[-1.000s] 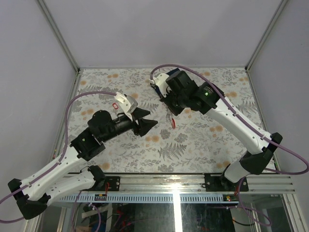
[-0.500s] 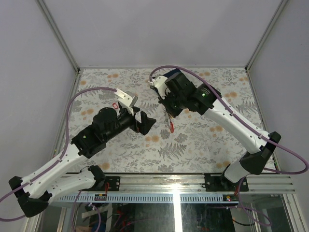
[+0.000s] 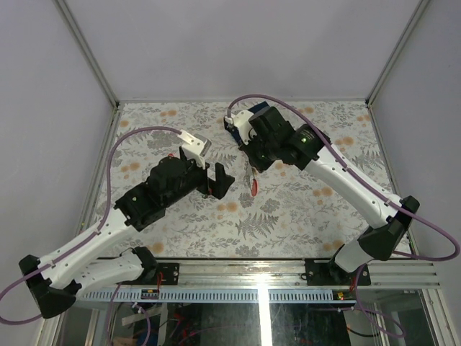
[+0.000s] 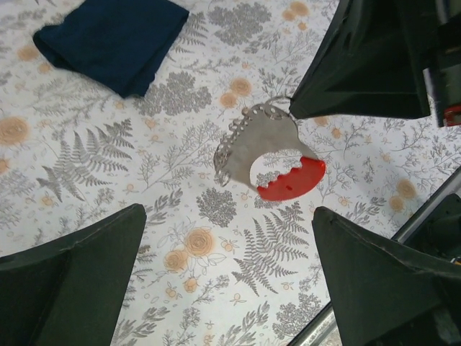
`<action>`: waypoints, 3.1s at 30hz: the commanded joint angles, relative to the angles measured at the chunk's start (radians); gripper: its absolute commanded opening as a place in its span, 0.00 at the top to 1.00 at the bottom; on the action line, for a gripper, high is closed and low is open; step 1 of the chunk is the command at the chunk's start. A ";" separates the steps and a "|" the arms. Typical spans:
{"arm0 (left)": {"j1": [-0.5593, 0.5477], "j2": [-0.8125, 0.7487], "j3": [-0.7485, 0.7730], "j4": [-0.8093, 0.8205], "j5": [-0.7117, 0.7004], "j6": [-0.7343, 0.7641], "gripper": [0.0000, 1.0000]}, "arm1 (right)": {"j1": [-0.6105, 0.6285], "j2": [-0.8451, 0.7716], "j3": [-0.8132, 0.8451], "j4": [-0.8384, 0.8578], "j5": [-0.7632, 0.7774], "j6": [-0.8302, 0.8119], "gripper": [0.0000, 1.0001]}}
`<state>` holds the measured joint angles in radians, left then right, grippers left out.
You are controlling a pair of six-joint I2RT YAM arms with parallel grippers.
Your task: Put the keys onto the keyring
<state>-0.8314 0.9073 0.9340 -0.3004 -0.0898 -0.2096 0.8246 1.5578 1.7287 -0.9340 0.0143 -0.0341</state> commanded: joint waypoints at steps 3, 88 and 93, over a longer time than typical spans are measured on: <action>-0.037 0.058 -0.011 0.083 -0.010 -0.067 0.00 | -0.049 -0.061 -0.009 0.098 -0.006 0.063 1.00; -0.449 0.434 -0.189 0.981 -0.894 0.355 0.73 | -0.104 -0.182 -0.077 0.215 -0.155 0.292 1.00; -0.442 0.395 -0.212 0.971 -0.897 0.347 0.82 | -0.104 -0.191 -0.076 0.209 -0.154 0.291 1.00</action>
<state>-1.2835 1.3449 0.7399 0.6060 -0.9440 0.1452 0.7258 1.4322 1.6440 -0.7731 -0.1253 0.2520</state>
